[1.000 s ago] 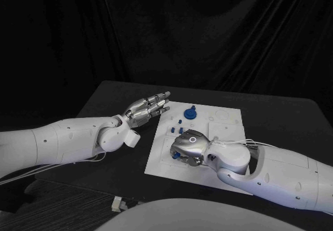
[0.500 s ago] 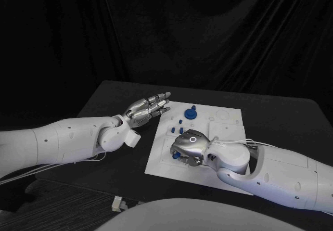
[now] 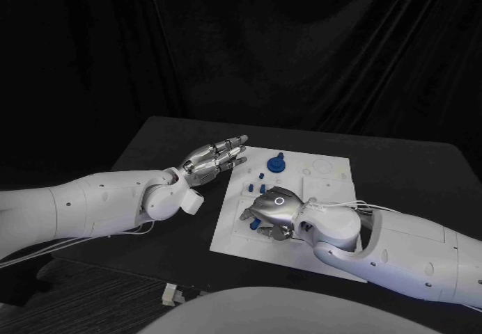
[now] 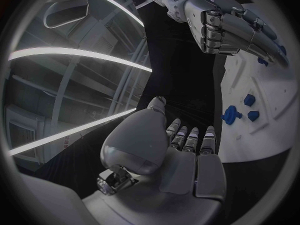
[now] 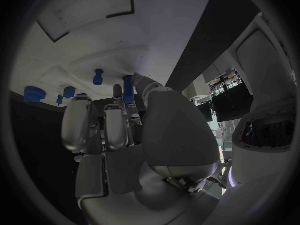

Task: Assemble the parts on the task board

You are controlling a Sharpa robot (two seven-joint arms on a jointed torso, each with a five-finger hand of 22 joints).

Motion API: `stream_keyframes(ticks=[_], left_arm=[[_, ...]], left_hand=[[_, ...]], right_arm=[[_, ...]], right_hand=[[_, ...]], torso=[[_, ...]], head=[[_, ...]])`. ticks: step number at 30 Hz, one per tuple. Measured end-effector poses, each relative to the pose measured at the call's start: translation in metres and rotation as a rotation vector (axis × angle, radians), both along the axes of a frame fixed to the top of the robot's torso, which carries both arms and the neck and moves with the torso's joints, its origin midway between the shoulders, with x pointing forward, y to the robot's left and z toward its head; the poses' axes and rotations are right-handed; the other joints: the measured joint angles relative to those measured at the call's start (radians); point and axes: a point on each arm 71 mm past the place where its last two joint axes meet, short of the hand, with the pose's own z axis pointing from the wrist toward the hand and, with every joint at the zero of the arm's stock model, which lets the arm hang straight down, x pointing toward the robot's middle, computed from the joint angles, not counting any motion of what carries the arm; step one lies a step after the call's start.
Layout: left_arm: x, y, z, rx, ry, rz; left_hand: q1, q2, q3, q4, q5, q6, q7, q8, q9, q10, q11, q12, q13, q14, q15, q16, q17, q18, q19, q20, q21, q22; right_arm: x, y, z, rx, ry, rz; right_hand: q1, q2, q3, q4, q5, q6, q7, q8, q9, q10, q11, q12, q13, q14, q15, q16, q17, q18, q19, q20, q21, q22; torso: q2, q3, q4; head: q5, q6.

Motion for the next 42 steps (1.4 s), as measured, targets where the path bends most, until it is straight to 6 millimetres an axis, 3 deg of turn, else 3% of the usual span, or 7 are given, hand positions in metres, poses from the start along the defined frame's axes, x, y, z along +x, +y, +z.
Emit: stream_keyframes(ticks=[8,14,23,34,42], left_arm=[[-0.002,0.001,-0.004,0.001,0.010,0.000],[-0.003,0.001,-0.006,0.002,0.016,-0.001],[-0.004,0.001,-0.007,0.002,0.019,-0.002],[-0.004,0.002,-0.007,0.003,0.020,-0.001],[-0.004,0.003,-0.007,0.003,0.020,-0.001]], left_hand=[[0.001,0.001,0.000,0.000,0.000,0.000,0.000,0.000,0.000,0.000,0.000,0.000,0.000,0.000,0.000,0.000,0.000,0.000,-0.001,0.001,0.000,0.001],[0.001,0.001,0.000,0.000,0.000,0.002,0.002,0.004,0.000,0.000,0.000,0.000,0.000,0.000,0.000,0.000,0.000,0.000,-0.001,0.001,0.000,0.001],[0.001,0.001,0.000,0.000,0.000,0.004,0.004,0.004,0.000,0.000,0.000,0.000,0.000,0.000,0.000,0.000,0.000,0.000,-0.001,0.001,0.000,0.001],[0.001,0.001,0.000,0.000,0.000,0.004,0.004,0.004,0.000,0.000,0.000,0.000,0.000,0.000,0.000,0.000,0.000,0.000,-0.001,0.001,0.000,0.001],[0.001,0.001,0.000,0.000,0.000,0.004,0.004,0.004,0.000,0.000,0.000,0.000,0.000,0.000,0.000,0.000,0.000,0.000,-0.001,0.001,0.000,0.001]], right_arm=[[0.001,-0.001,0.001,0.013,-0.006,-0.002],[0.001,-0.005,0.002,0.038,-0.016,-0.008],[0.001,-0.009,0.006,0.085,-0.034,-0.008],[0.008,-0.021,0.024,0.139,-0.077,-0.010],[0.011,-0.023,0.028,0.141,-0.083,-0.011]], right_hand=[[-0.008,0.008,-0.022,0.004,-0.026,0.000,0.000,0.000,-0.003,-0.019,0.001,0.000,0.000,0.000,0.000,0.000,0.001,0.000,0.000,0.000,0.000,0.000],[-0.021,0.021,-0.069,0.009,-0.058,0.000,0.000,0.005,-0.009,-0.086,0.004,0.000,-0.001,0.000,0.000,-0.004,0.001,0.000,0.000,0.000,-0.004,0.000],[-0.036,0.017,-0.118,0.023,-0.099,-0.002,-0.002,0.005,-0.014,-0.120,0.006,0.005,-0.001,0.000,0.000,-0.004,0.001,0.000,0.000,0.000,-0.010,0.000],[-0.031,-0.001,-0.161,0.059,-0.101,-0.007,-0.007,0.005,-0.017,-0.146,0.003,0.019,0.000,0.001,-0.001,-0.008,0.000,0.000,0.000,0.000,-0.010,0.000],[-0.019,0.007,-0.161,0.059,-0.101,-0.007,-0.007,0.010,-0.017,-0.133,-0.009,0.033,0.002,0.004,-0.004,-0.014,-0.009,0.001,0.000,0.000,-0.018,0.000]], torso=[[0.000,-0.0007,0.0009],[-0.001,-0.0010,0.0007],[0.000,-0.0006,-0.0007],[0.000,-0.0003,-0.0007],[0.000,-0.0002,-0.0004]], head=[[-0.004,0.000],[-0.003,0.000],[-0.003,0.000],[-0.003,0.000],[-0.003,0.000]])
